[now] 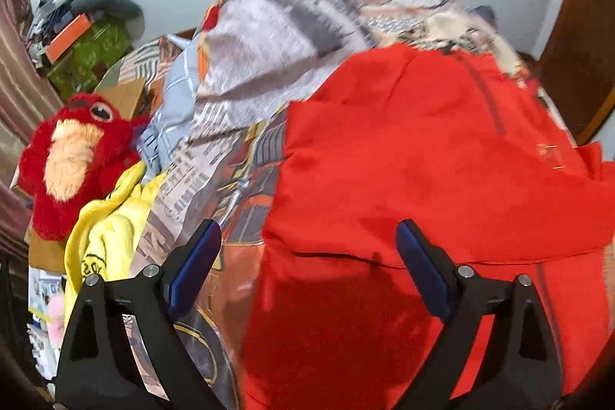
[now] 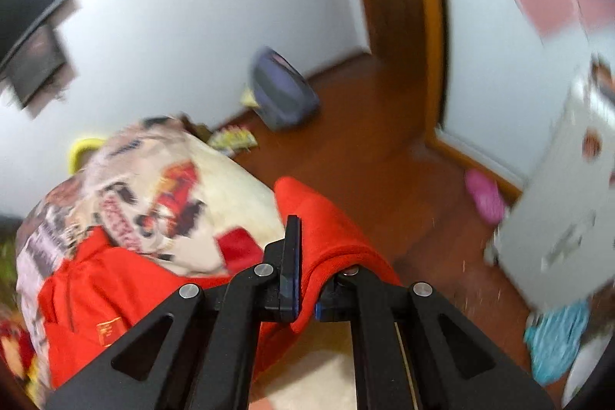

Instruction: Fold large clothes

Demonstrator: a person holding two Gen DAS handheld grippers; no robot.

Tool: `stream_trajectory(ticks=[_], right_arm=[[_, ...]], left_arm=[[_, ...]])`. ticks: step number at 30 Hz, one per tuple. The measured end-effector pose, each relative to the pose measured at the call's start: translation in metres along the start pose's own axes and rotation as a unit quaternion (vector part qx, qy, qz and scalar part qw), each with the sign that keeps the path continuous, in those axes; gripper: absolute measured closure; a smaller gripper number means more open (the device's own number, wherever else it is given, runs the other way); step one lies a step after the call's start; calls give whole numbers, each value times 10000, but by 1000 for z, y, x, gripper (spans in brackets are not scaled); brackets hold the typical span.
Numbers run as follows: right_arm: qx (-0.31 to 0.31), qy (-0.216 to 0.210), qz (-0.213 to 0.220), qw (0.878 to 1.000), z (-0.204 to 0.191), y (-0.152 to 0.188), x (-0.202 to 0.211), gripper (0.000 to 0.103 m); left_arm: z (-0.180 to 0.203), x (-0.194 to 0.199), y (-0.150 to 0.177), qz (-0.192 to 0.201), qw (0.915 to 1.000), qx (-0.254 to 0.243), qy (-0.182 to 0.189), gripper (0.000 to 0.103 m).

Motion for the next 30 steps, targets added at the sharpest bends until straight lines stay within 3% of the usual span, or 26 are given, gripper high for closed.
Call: stream_trajectory(ticks=[4, 8, 13, 18, 24, 28, 30], right_arm=[[866, -217, 470, 9949, -57, 0, 43, 99], [1452, -725, 401, 9859, -114, 11, 59, 98], [1871, -1482, -342, 9705, -183, 46, 44, 98], [2304, -1618, -1313, 9505, -231, 102, -2, 98], [2561, -1322, -2488, 9247, -256, 173, -64, 97], [2525, -1101, -2962, 9145, -252, 198, -71, 94], [2500, -1078, -3146, 9093, -248, 202, -67, 86]], left_arm=[[15, 25, 7, 234, 9995, -220, 76, 10], [23, 42, 13, 413, 9982, -435, 77, 10], [24, 54, 19, 517, 9971, -550, 130, 10], [20, 57, 27, 478, 9968, -493, 400, 10], [19, 54, 38, 448, 9964, -557, 460, 10], [21, 48, 42, 362, 9962, -582, 531, 10], [25, 46, 42, 322, 9961, -604, 555, 10]])
Point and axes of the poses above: each gripper's, at about its wrist camera, not at the fingertips, and x roughly against the way its jaws point, z to its right, y to its underside, the point moved 4 cm from there along -x, roughly the way its jaws point, and after that the axes turned 13 degrees about -z, right-handed, at the moved point
